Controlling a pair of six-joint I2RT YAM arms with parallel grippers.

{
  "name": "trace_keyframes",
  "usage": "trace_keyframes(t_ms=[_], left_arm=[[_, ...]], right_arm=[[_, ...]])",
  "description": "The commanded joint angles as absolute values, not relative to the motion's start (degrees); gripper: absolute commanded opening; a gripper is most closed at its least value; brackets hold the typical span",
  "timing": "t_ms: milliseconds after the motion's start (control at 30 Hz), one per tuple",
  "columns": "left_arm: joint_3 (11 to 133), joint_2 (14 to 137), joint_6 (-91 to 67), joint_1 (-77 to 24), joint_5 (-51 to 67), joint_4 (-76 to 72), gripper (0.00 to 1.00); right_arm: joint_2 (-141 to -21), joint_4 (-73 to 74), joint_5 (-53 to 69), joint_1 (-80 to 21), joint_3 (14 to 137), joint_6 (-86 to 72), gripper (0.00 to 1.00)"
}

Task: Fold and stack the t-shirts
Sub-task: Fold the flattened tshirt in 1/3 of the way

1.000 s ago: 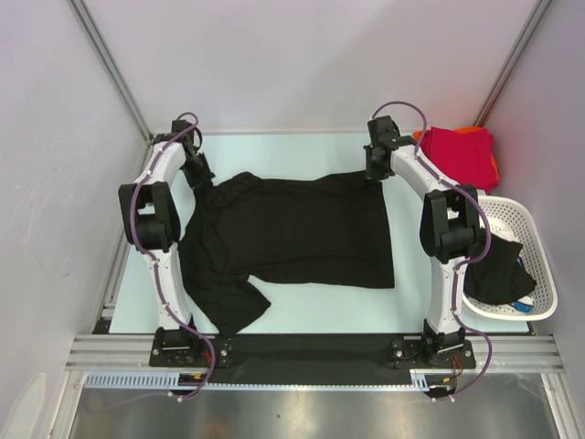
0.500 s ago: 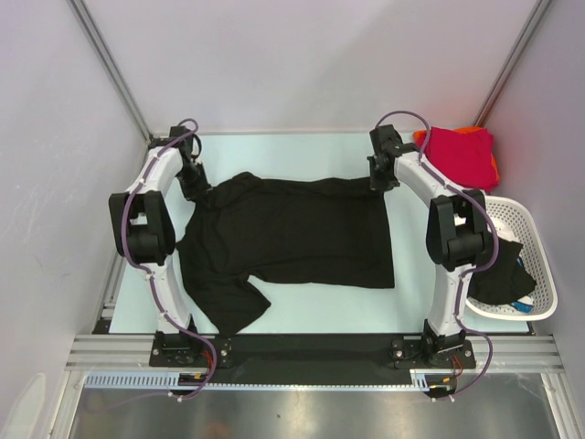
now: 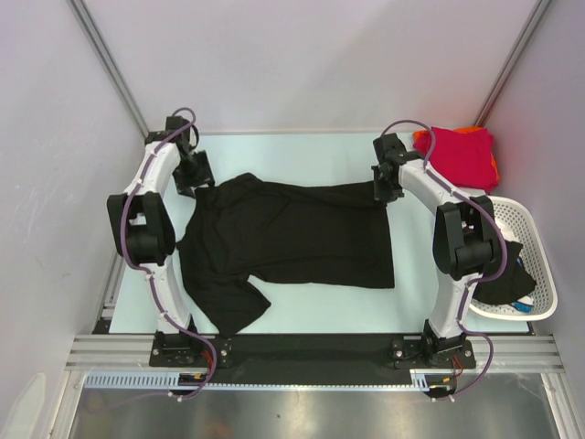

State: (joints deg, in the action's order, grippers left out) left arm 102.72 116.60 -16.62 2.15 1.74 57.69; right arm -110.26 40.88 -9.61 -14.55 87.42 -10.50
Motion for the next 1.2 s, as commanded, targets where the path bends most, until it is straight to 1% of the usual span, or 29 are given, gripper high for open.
trace_keyframes(t_ms=[0, 333, 433, 467, 500, 533, 567, 600, 633, 667, 700, 867, 1067, 1167], left_arm=[[109.24, 118.63, -16.96, 2.20, 2.37, 56.07, 0.64], [116.63, 128.05, -17.75, 2.02, 5.80, 56.16, 0.62], [117.59, 129.28, -18.54, 2.02, 6.41, 56.07, 0.59], [117.86, 129.55, -18.63, 1.93, 6.50, 55.99, 0.56], [118.12, 130.16, -18.81, 2.02, 6.76, 55.90, 0.51], [118.91, 130.43, -18.90, 1.93, 7.20, 55.90, 0.41], [119.26, 130.60, -18.98, 2.02, 7.12, 55.90, 0.25], [119.88, 130.87, -19.42, 1.93, 7.21, 55.90, 0.18], [120.40, 130.87, -19.51, 1.93, 7.21, 55.72, 0.14], [120.76, 131.13, -19.60, 1.93, 7.29, 55.81, 0.03], [121.54, 131.13, -19.77, 2.02, 7.47, 55.72, 0.00], [121.56, 128.95, -19.25, 2.02, 6.33, 55.99, 0.00], [115.24, 122.71, -16.88, 1.85, 6.86, 56.34, 0.00], [111.28, 119.28, -15.91, 1.67, 5.54, 57.65, 0.00]], right_arm=[[-110.65, 40.25, -10.19, -15.03, 90.88, -10.55, 0.00], [-113.11, 41.31, -10.02, -14.94, 94.74, -9.67, 0.00], [-113.29, 41.40, -9.93, -14.94, 95.10, -9.58, 0.00], [-113.38, 41.22, -9.93, -15.03, 95.10, -9.49, 0.00], [-113.47, 41.22, -9.84, -14.94, 95.18, -9.41, 0.00], [-113.64, 41.39, -9.76, -15.03, 95.19, -9.40, 0.00], [-113.73, 41.31, -9.58, -14.94, 95.27, -9.23, 0.00], [-113.82, 41.40, -9.41, -14.94, 95.36, -9.23, 0.00], [-113.82, 41.40, -9.40, -14.94, 95.36, -9.14, 0.00], [-113.91, 41.40, -9.23, -14.94, 95.45, -9.14, 0.00], [-114.08, 41.40, -9.14, -15.03, 95.45, -9.05, 0.00], [-113.91, 41.57, -9.14, -15.03, 95.71, -8.88, 0.00], [-111.80, 42.19, -8.61, -15.03, 94.49, -8.52, 0.00], [-108.82, 42.01, -8.35, -14.94, 92.73, -8.96, 0.00]])
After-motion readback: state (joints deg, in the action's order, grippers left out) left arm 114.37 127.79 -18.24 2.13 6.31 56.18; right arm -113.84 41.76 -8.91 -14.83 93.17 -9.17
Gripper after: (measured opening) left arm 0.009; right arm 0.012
